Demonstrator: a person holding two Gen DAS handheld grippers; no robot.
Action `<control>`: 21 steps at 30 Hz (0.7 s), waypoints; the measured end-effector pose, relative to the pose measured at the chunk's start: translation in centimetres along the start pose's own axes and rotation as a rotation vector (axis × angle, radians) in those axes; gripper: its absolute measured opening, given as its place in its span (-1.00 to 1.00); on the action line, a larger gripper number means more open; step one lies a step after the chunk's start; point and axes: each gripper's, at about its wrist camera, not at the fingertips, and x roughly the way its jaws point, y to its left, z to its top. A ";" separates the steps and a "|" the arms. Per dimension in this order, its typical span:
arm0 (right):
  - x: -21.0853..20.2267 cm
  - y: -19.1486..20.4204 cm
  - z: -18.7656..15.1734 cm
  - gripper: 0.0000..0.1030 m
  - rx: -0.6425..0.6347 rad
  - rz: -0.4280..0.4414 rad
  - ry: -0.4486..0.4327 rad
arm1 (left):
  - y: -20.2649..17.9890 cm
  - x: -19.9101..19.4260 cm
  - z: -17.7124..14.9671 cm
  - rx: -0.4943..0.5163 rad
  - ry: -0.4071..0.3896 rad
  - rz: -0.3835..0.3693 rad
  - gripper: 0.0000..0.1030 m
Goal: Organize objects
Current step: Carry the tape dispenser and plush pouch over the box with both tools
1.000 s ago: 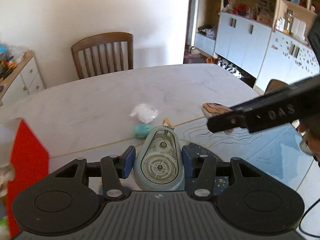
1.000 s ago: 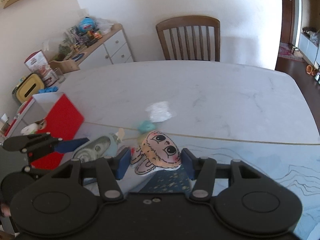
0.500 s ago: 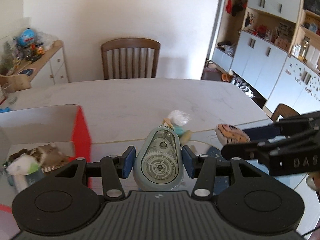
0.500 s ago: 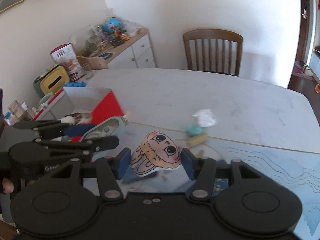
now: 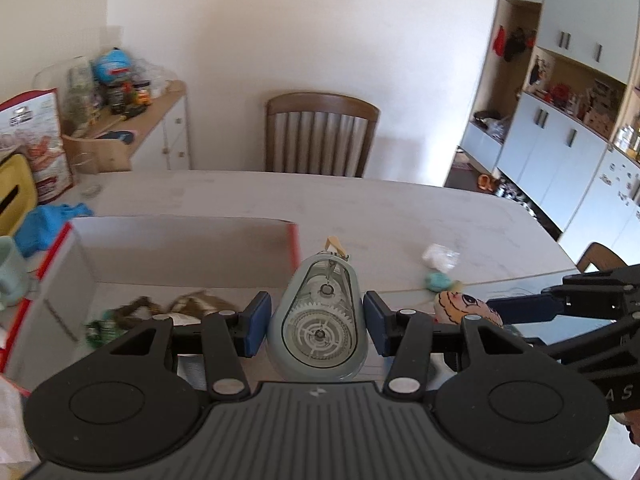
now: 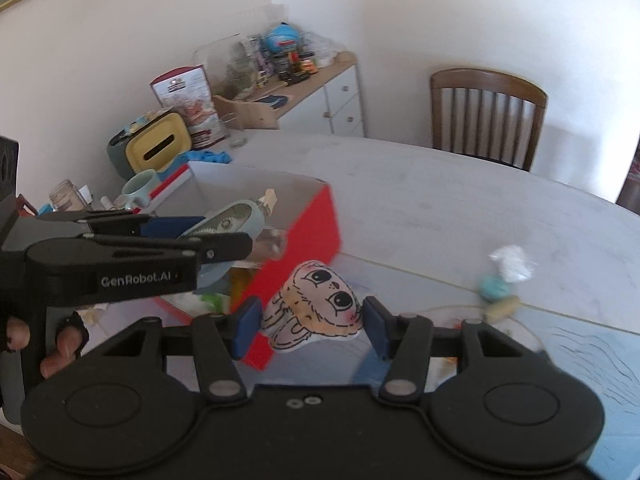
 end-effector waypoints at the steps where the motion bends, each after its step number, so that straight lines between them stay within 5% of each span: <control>1: 0.4 0.6 0.2 0.05 -0.005 0.002 0.001 | 0.7 -0.1 0.1 -0.001 -0.002 0.007 -0.04; 16: 7.3 6.2 3.7 0.05 -0.066 -0.028 0.020 | 12.5 1.0 1.2 -0.015 -0.018 0.177 -0.17; 21: 10.4 6.8 4.5 0.05 -0.071 -0.047 0.048 | 14.8 4.1 0.7 -0.002 0.047 0.192 -0.21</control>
